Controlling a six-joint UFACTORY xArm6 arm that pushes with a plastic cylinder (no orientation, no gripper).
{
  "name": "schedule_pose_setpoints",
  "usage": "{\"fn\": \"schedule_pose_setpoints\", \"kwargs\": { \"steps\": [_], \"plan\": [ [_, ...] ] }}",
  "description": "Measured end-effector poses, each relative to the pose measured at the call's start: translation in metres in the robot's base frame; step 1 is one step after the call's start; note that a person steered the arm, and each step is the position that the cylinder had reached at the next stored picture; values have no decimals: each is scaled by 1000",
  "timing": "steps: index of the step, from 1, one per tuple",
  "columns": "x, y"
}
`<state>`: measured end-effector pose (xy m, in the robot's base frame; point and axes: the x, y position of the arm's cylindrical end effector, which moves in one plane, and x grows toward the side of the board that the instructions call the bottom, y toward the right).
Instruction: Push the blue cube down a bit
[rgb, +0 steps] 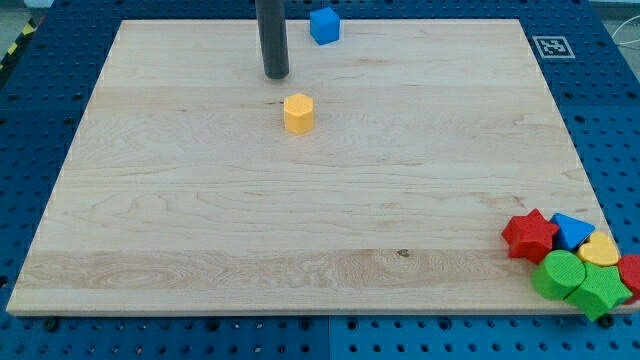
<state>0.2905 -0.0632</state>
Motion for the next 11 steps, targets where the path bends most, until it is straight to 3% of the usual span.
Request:
{"fn": "schedule_pose_setpoints", "kwargs": {
  "steps": [2,3,7,11],
  "plan": [
    [-78,-1],
    [-97,0],
    [-98,24],
    [-95,92]
  ]
}}
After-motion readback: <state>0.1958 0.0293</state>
